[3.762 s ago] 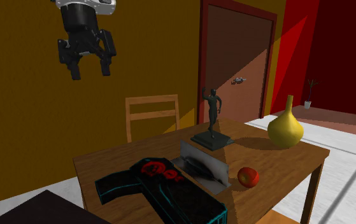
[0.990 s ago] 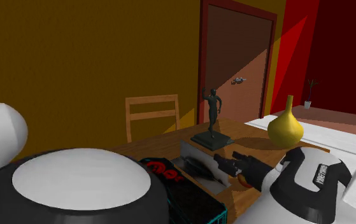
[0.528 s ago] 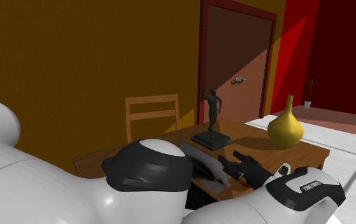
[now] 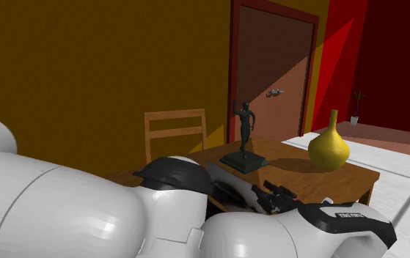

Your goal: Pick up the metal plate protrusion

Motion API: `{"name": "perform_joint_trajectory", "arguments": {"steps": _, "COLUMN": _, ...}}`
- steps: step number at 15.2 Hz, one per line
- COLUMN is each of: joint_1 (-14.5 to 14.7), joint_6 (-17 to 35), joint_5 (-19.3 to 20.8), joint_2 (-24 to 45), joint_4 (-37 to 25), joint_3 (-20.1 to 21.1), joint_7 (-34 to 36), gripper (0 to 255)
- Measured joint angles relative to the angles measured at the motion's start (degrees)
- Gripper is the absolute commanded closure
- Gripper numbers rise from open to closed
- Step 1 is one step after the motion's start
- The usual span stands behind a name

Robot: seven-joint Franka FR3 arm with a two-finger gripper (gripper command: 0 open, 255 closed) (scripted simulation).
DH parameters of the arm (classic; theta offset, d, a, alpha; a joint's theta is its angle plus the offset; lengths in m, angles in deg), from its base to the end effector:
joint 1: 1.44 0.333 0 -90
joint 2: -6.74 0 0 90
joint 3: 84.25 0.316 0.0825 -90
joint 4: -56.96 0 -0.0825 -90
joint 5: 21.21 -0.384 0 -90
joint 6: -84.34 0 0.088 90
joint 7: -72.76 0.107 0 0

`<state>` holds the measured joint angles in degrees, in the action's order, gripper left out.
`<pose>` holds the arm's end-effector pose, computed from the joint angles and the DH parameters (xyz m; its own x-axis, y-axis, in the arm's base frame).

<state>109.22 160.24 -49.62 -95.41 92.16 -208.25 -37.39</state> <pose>0.5280 -0.4586 0.0448 0.0152 -0.2467 0.9690 0.8977 -0.4233 -0.1219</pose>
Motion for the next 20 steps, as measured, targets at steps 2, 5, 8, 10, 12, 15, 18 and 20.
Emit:
{"name": "perform_joint_trajectory", "arguments": {"steps": 2, "joint_1": 0.4, "joint_6": -0.3, "joint_5": -0.4, "joint_2": 0.0, "joint_4": -0.6, "joint_3": -0.4, "joint_7": -0.1, "gripper": 255}}
{"name": "perform_joint_trajectory", "arguments": {"steps": 5, "joint_1": 0.5, "joint_6": -0.4, "joint_5": -0.6, "joint_2": 0.0, "joint_4": -0.8, "joint_3": -0.5, "joint_7": -0.1, "gripper": 255}}
{"name": "perform_joint_trajectory", "arguments": {"steps": 8, "joint_1": 0.5, "joint_6": -0.4, "joint_5": -0.6, "joint_2": 0.0, "joint_4": -0.9, "joint_3": -0.5, "joint_7": -0.1, "gripper": 255}}
{"name": "perform_joint_trajectory", "arguments": {"steps": 10, "joint_1": -0.4, "joint_6": 0.4, "joint_5": -0.8, "joint_2": 0.7, "joint_4": 1.2, "joint_3": -0.8, "joint_7": -0.4, "gripper": 255}}
{"name": "perform_joint_trajectory", "arguments": {"steps": 12, "joint_1": -2.6, "joint_6": 2.3, "joint_5": -1.0, "joint_2": 2.8, "joint_4": 6.2, "joint_3": -1.2, "joint_7": -0.9, "gripper": 255}}
{"name": "perform_joint_trajectory", "arguments": {"steps": 15, "joint_1": -5.2, "joint_6": 4.5, "joint_5": -1.5, "joint_2": 5.8, "joint_4": 12.1, "joint_3": -1.3, "joint_7": -1.1, "gripper": 255}}
{"name": "perform_joint_trajectory", "arguments": {"steps": 18, "joint_1": -7.1, "joint_6": 6.4, "joint_5": -2.0, "joint_2": 8.4, "joint_4": 16.8, "joint_3": -1.1, "joint_7": -1.1, "gripper": 255}}
{"name": "perform_joint_trajectory", "arguments": {"steps": 20, "joint_1": -8.0, "joint_6": 7.2, "joint_5": -2.4, "joint_2": 9.8, "joint_4": 18.9, "joint_3": -0.9, "joint_7": -0.9, "gripper": 255}}
